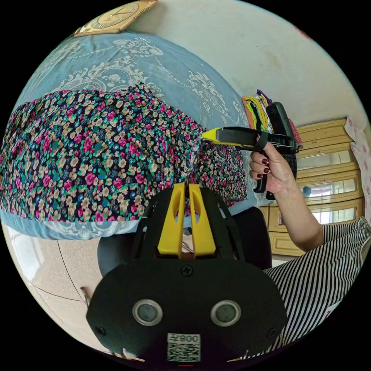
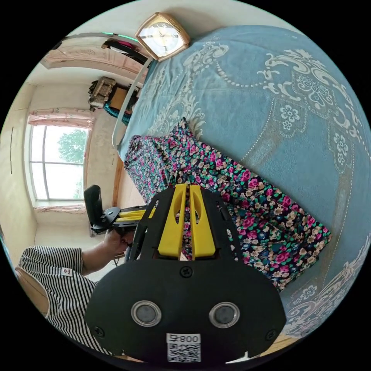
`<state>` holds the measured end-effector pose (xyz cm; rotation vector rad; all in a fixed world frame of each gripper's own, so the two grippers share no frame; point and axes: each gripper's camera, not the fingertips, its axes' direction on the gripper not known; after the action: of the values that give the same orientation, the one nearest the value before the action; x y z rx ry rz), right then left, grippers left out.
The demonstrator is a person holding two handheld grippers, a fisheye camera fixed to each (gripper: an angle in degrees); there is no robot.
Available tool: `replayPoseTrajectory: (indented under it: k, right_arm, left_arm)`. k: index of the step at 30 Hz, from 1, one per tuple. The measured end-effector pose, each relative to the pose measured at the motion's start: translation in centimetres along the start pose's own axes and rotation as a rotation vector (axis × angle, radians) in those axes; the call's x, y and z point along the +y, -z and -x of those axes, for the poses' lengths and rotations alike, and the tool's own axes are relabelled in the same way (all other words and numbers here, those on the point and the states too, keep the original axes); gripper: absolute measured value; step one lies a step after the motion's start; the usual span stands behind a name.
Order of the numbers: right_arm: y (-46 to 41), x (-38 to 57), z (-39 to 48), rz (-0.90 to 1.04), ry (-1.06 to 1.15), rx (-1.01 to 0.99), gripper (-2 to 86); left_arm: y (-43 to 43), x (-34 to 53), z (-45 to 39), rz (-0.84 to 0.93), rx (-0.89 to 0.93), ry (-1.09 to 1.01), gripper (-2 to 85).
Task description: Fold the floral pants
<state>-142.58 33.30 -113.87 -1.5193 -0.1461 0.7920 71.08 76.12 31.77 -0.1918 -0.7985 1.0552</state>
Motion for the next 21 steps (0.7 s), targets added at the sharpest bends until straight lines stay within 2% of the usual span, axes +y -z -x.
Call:
replayPoseTrajectory:
  k: [3, 13, 21]
  right_arm:
    - [-3.2, -2.0, -1.2, 0.065, -0.023, 0.005, 1.4]
    - [-4.7, -3.7, 0.0, 0.009, 0.015, 0.016, 2.0]
    - [-4.1, -3.7, 4.0, -0.023, 0.135, 0.049, 4.1]
  left_arm:
    - [-0.1, 0.1, 1.0, -0.004, 0.005, 0.02, 2.1]
    - [0.3, 0.0, 2.1, -0.038, -0.074, 0.05, 1.8]
    - [-0.1, -0.5, 1.6, -0.004, -0.115, 0.029, 1.0]
